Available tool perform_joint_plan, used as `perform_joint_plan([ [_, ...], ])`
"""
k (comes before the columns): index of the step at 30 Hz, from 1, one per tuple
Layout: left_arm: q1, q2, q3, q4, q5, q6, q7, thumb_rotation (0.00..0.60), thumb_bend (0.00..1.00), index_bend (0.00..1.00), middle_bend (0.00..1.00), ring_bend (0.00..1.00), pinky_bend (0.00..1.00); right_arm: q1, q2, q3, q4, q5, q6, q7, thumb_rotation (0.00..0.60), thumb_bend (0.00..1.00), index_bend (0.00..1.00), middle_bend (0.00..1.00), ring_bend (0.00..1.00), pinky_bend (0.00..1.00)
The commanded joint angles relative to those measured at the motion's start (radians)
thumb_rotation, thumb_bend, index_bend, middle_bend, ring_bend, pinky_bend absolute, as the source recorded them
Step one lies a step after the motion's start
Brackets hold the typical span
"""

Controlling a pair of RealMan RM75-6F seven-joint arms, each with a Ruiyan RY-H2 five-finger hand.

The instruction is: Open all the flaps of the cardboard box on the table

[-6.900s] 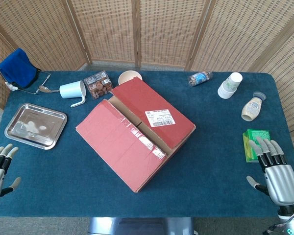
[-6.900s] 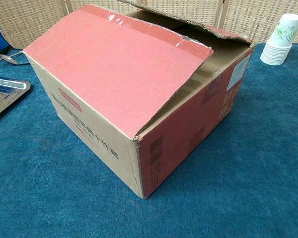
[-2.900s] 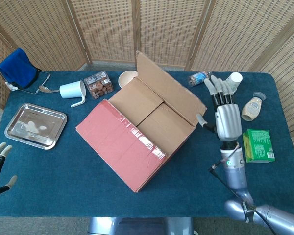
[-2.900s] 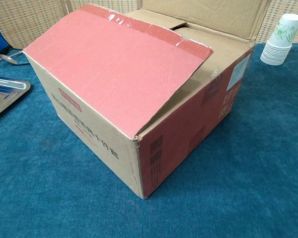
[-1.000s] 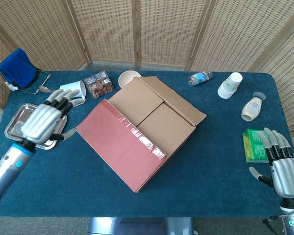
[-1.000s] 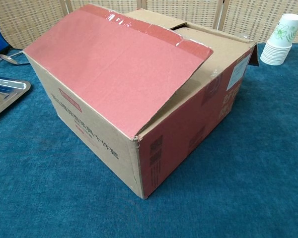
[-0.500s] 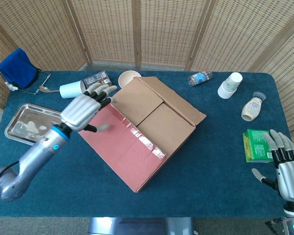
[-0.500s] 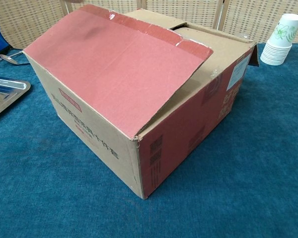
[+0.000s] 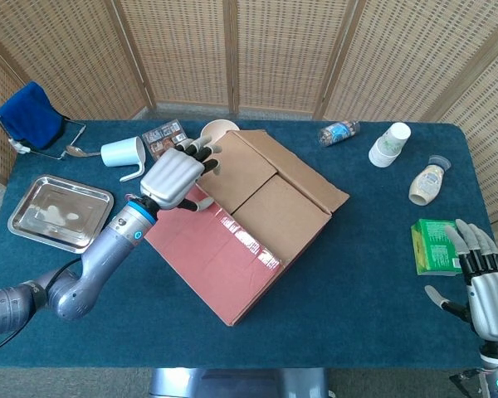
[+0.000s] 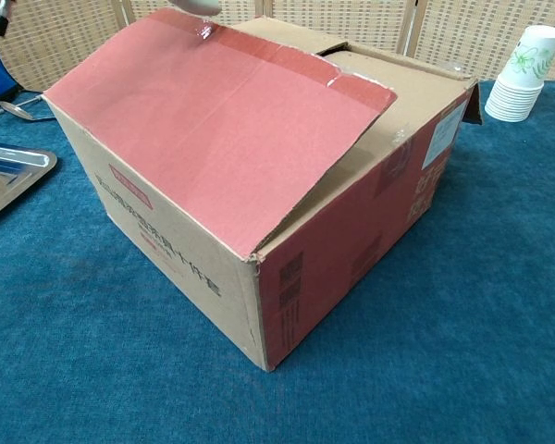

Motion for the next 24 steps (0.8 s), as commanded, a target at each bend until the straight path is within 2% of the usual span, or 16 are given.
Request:
perform_joint_plan([
  [1, -0.039, 0.004, 0.01, -0.021, -0.164, -0.028, 0.03, 0.487, 0.49, 0.38, 0.25, 0.13, 0.22, -0.002, -0.001, 0.002, 0.0, -0.003, 0.003, 0.002, 0.6, 0.0, 0.0, 0.0, 0.0, 0.12],
  [4, -0.055, 0.015, 0.02, -0.036, -0.206, -0.022, 0.044, 0.498, 0.6, 0.4, 0.26, 0.15, 0.26, -0.004, 0.0, 0.003, 0.0, -0.008, 0.004, 0.009, 0.6, 0.0, 0.0, 0.0, 0.0, 0.12],
  [5, -0.055, 0.011, 0.022, -0.036, -0.196, -0.003, 0.048, 0.499, 0.58, 0.42, 0.27, 0.16, 0.26, -0.005, 0.0, 0.003, -0.001, -0.008, 0.004, 0.009, 0.6, 0.0, 0.0, 0.0, 0.0, 0.12],
  [6, -0.053, 0.004, 0.024, -0.034, -0.177, 0.019, 0.051, 0.499, 0.46, 0.44, 0.29, 0.18, 0.27, -0.005, 0.0, 0.004, -0.001, -0.008, 0.004, 0.008, 0.6, 0.0, 0.0, 0.0, 0.0, 0.12],
  [7, -0.049, -0.004, 0.028, -0.032, -0.159, 0.04, 0.048, 0.501, 0.29, 0.47, 0.31, 0.2, 0.27, -0.005, -0.001, 0.004, -0.001, -0.01, 0.004, 0.006, 0.6, 0.0, 0.0, 0.0, 0.0, 0.12],
  [9, -0.046, -0.006, 0.029, -0.04, -0.163, 0.05, 0.039, 0.5, 0.06, 0.5, 0.33, 0.21, 0.26, -0.006, -0.003, 0.004, -0.002, -0.013, 0.003, 0.0, 0.6, 0.0, 0.0, 0.0, 0.0, 0.12],
  [10, -0.046, -0.005, 0.028, -0.045, -0.174, 0.052, 0.035, 0.472, 0.01, 0.51, 0.34, 0.21, 0.25, -0.006, -0.004, 0.004, -0.003, -0.015, 0.002, -0.003, 0.6, 0.0, 0.0, 0.0, 0.0, 0.12],
  [11, -0.048, -0.004, 0.024, -0.051, -0.193, 0.055, 0.031, 0.454, 0.0, 0.51, 0.34, 0.2, 0.24, -0.006, -0.006, 0.004, -0.004, -0.016, 0.001, -0.006, 0.6, 0.0, 0.0, 0.0, 0.0, 0.12],
  [13, -0.055, -0.003, 0.016, -0.061, -0.235, 0.061, 0.025, 0.37, 0.0, 0.52, 0.34, 0.2, 0.22, -0.006, -0.008, 0.003, -0.006, -0.02, -0.001, -0.011, 0.6, 0.0, 0.0, 0.0, 0.0, 0.12],
  [16, -0.067, -0.003, 0.011, -0.068, -0.284, 0.069, 0.027, 0.309, 0.0, 0.52, 0.35, 0.19, 0.19, -0.006, -0.01, 0.003, -0.008, -0.025, -0.001, -0.016, 0.6, 0.0, 0.0, 0.0, 0.0, 0.12],
  [22, -0.088, -0.018, 0.011, -0.066, -0.341, 0.094, 0.037, 0.264, 0.0, 0.55, 0.35, 0.18, 0.18, -0.006, -0.011, 0.007, -0.007, -0.027, -0.003, -0.019, 0.6, 0.0, 0.0, 0.0, 0.0, 0.12],
  [24, -0.095, -0.021, 0.013, -0.067, -0.361, 0.095, 0.041, 0.266, 0.0, 0.55, 0.36, 0.18, 0.18, -0.006, -0.012, 0.007, -0.006, -0.029, -0.003, -0.022, 0.6, 0.0, 0.0, 0.0, 0.0, 0.12],
])
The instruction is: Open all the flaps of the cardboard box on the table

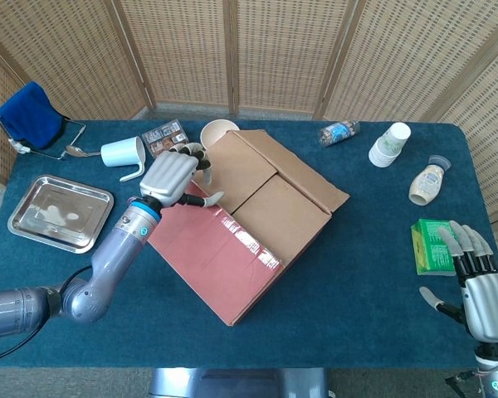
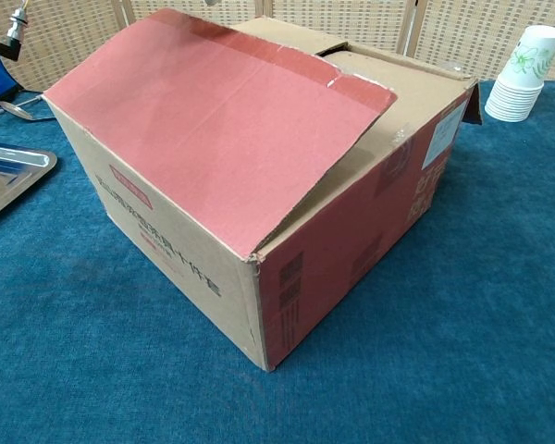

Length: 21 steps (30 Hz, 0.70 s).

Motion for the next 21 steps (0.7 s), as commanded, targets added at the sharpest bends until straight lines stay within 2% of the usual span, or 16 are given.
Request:
perform_joint_plan([
  [1, -0.017, -0.01, 0.003, -0.001, -0.037, 0.004, 0.01, 0.272, 0.0, 0.55, 0.36, 0.18, 0.18, 0.0, -0.002, 0.001, 0.001, -0.003, 0.0, -0.003, 0.6, 0.0, 0.0, 0.0, 0.0, 0.12],
  [5, -0.028, -0.027, 0.003, 0.017, -0.04, 0.018, 0.012, 0.264, 0.0, 0.53, 0.36, 0.17, 0.16, -0.001, -0.002, 0.0, 0.0, -0.006, -0.001, -0.005, 0.6, 0.0, 0.0, 0.0, 0.0, 0.12],
  [8, -0.037, -0.049, -0.006, 0.038, -0.042, 0.034, 0.003, 0.233, 0.0, 0.5, 0.36, 0.17, 0.13, -0.001, -0.003, -0.001, -0.002, -0.009, -0.002, -0.007, 0.6, 0.0, 0.0, 0.0, 0.0, 0.12],
  [12, -0.052, -0.065, -0.006, 0.047, -0.075, 0.041, 0.019, 0.206, 0.0, 0.5, 0.4, 0.19, 0.19, -0.001, -0.005, 0.0, -0.003, -0.012, -0.004, -0.01, 0.6, 0.0, 0.0, 0.0, 0.0, 0.12],
  [18, -0.072, -0.051, 0.007, 0.028, -0.144, 0.032, 0.059, 0.204, 0.0, 0.51, 0.45, 0.25, 0.32, -0.002, -0.004, 0.002, -0.004, -0.011, -0.003, -0.007, 0.6, 0.0, 0.0, 0.0, 0.0, 0.12],
  [21, -0.081, -0.041, 0.016, 0.019, -0.168, 0.022, 0.077, 0.208, 0.0, 0.51, 0.46, 0.27, 0.35, -0.003, -0.003, 0.003, -0.005, -0.01, -0.003, -0.005, 0.6, 0.0, 0.0, 0.0, 0.0, 0.12],
])
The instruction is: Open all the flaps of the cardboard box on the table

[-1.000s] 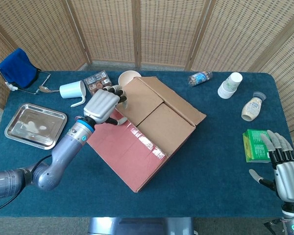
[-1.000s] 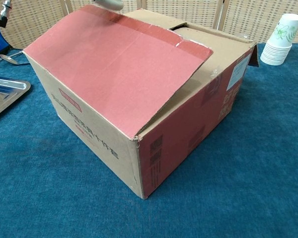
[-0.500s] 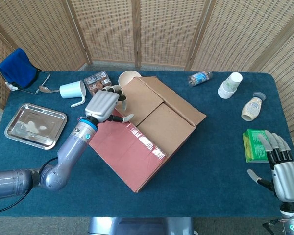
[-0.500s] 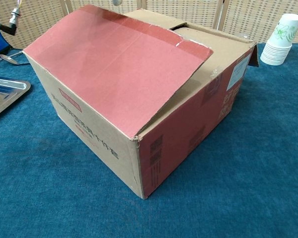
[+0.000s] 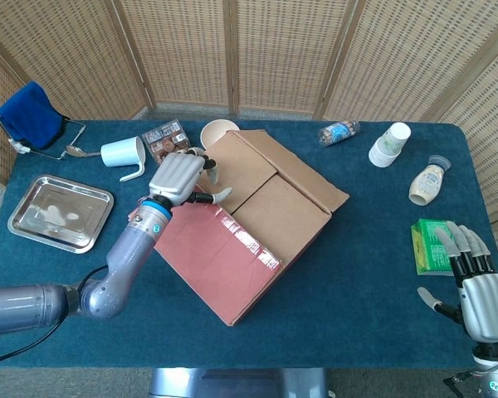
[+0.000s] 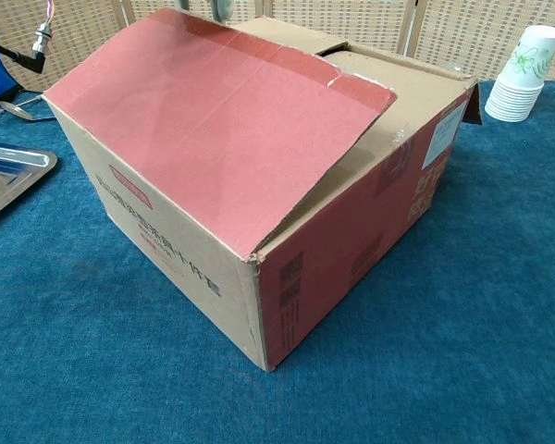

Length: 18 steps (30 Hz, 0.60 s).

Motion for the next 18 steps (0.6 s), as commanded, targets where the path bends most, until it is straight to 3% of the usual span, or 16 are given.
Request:
perform_joint_plan([
  [1, -0.013, 0.014, 0.013, -0.013, -0.024, -0.014, 0.023, 0.211, 0.0, 0.51, 0.46, 0.28, 0.35, 0.0, 0.0, 0.0, -0.001, 0.0, 0.0, 0.001, 0.6, 0.0, 0.0, 0.0, 0.0, 0.12],
  [6, -0.027, 0.05, 0.017, -0.045, -0.063, -0.041, 0.034, 0.205, 0.0, 0.52, 0.51, 0.3, 0.32, -0.001, -0.001, 0.001, -0.002, -0.001, -0.001, -0.002, 0.6, 0.0, 0.0, 0.0, 0.0, 0.12],
  [11, -0.06, 0.17, 0.032, -0.134, -0.173, -0.114, 0.068, 0.207, 0.0, 0.52, 0.56, 0.34, 0.32, -0.002, -0.003, -0.001, -0.006, -0.007, 0.0, -0.006, 0.6, 0.0, 0.0, 0.0, 0.0, 0.12],
  [18, -0.056, 0.265, 0.03, -0.208, -0.181, -0.147, 0.023, 0.207, 0.0, 0.53, 0.66, 0.42, 0.31, -0.002, -0.003, -0.002, -0.007, -0.017, 0.003, -0.01, 0.6, 0.0, 0.0, 0.0, 0.0, 0.12],
])
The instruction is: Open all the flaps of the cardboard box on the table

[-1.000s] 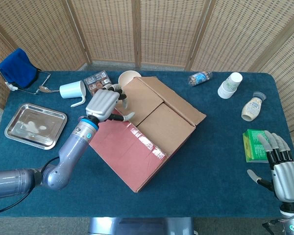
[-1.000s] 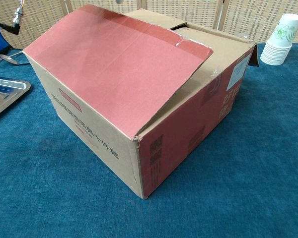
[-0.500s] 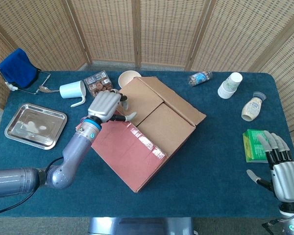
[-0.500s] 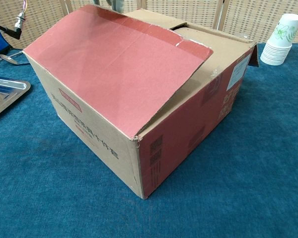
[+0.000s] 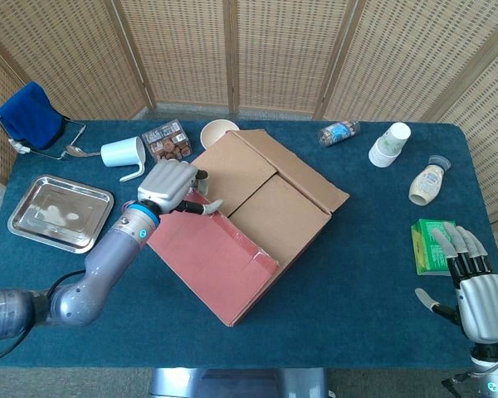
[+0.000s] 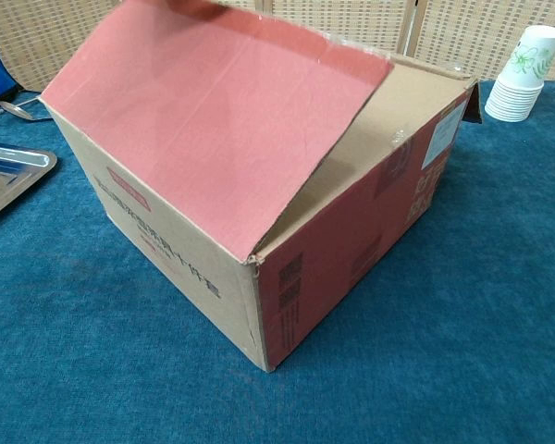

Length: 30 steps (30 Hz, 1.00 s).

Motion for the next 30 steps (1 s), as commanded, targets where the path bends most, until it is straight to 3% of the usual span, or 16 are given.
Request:
perform_joint_plan([
  [1, 0.004, 0.047, 0.002, -0.035, -0.005, -0.037, -0.027, 0.21, 0.0, 0.53, 0.67, 0.44, 0.31, 0.0, 0.0, 0.0, 0.0, -0.001, 0.001, -0.002, 0.6, 0.0, 0.0, 0.0, 0.0, 0.12],
  [5, 0.034, 0.128, -0.002, -0.083, 0.054, -0.093, -0.074, 0.205, 0.0, 0.54, 0.68, 0.46, 0.4, -0.001, -0.001, -0.001, -0.002, -0.003, 0.001, -0.008, 0.6, 0.0, 0.0, 0.0, 0.0, 0.12],
  [8, 0.064, 0.179, -0.013, -0.112, 0.105, -0.123, -0.129, 0.207, 0.0, 0.54, 0.69, 0.47, 0.33, 0.0, -0.004, -0.002, -0.002, -0.006, -0.003, -0.017, 0.6, 0.0, 0.0, 0.0, 0.0, 0.12],
  [12, 0.096, 0.24, -0.027, -0.143, 0.16, -0.166, -0.194, 0.204, 0.0, 0.54, 0.69, 0.47, 0.46, 0.001, -0.008, -0.004, -0.003, -0.01, -0.008, -0.029, 0.6, 0.0, 0.0, 0.0, 0.0, 0.12],
  [30, 0.238, 0.472, -0.107, -0.237, 0.415, -0.355, -0.489, 0.204, 0.0, 0.54, 0.7, 0.48, 0.45, 0.004, -0.017, -0.006, -0.006, -0.015, -0.015, -0.055, 0.6, 0.0, 0.0, 0.0, 0.0, 0.12],
])
